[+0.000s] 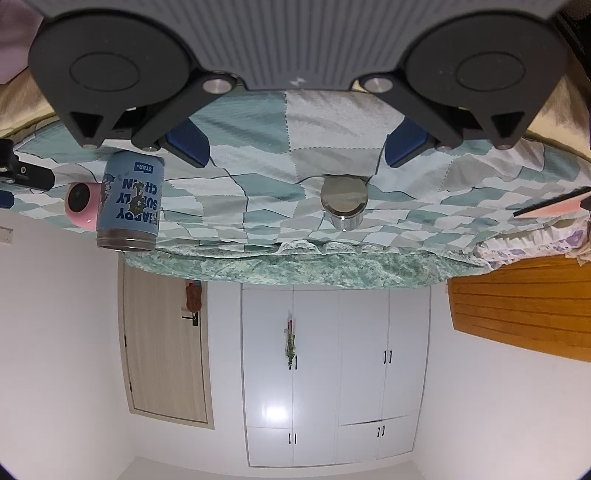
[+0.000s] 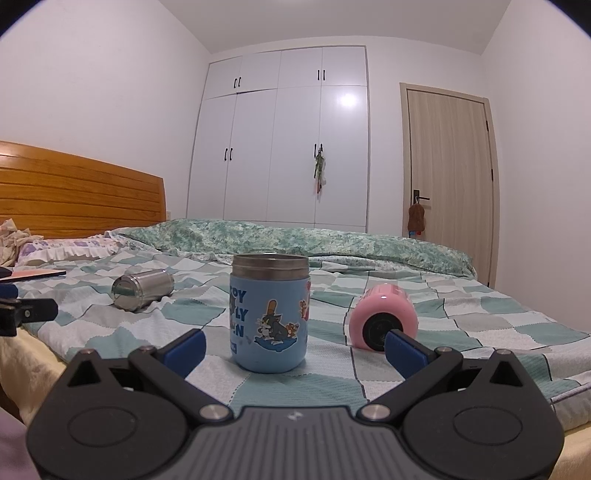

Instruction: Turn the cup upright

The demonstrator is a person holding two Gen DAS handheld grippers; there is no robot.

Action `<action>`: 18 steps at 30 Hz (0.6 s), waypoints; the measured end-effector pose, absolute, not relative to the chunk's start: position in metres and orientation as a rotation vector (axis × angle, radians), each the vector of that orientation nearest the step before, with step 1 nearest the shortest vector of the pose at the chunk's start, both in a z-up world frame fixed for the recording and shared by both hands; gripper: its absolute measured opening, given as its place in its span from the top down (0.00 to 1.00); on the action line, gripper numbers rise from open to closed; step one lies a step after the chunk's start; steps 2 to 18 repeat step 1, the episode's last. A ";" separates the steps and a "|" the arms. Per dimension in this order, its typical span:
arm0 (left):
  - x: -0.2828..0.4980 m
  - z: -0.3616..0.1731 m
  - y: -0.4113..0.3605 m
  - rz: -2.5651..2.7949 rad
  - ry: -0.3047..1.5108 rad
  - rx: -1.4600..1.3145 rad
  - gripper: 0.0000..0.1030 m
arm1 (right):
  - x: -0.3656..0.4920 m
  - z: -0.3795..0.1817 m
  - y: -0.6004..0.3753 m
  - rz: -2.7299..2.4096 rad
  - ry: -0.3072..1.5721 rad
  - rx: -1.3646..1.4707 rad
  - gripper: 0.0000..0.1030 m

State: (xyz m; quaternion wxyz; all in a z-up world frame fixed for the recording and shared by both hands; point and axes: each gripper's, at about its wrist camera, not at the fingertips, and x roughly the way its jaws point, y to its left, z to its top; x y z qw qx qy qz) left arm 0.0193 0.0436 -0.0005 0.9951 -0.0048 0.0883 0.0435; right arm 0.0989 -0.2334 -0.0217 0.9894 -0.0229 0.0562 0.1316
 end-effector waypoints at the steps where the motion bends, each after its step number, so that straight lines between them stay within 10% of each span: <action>1: 0.019 -0.001 0.044 0.091 0.176 -0.011 0.00 | 0.099 -0.022 -0.233 0.265 0.113 -0.046 0.00; 18: 0.019 -0.001 0.044 0.091 0.176 -0.011 0.00 | 0.099 -0.022 -0.233 0.265 0.113 -0.046 0.00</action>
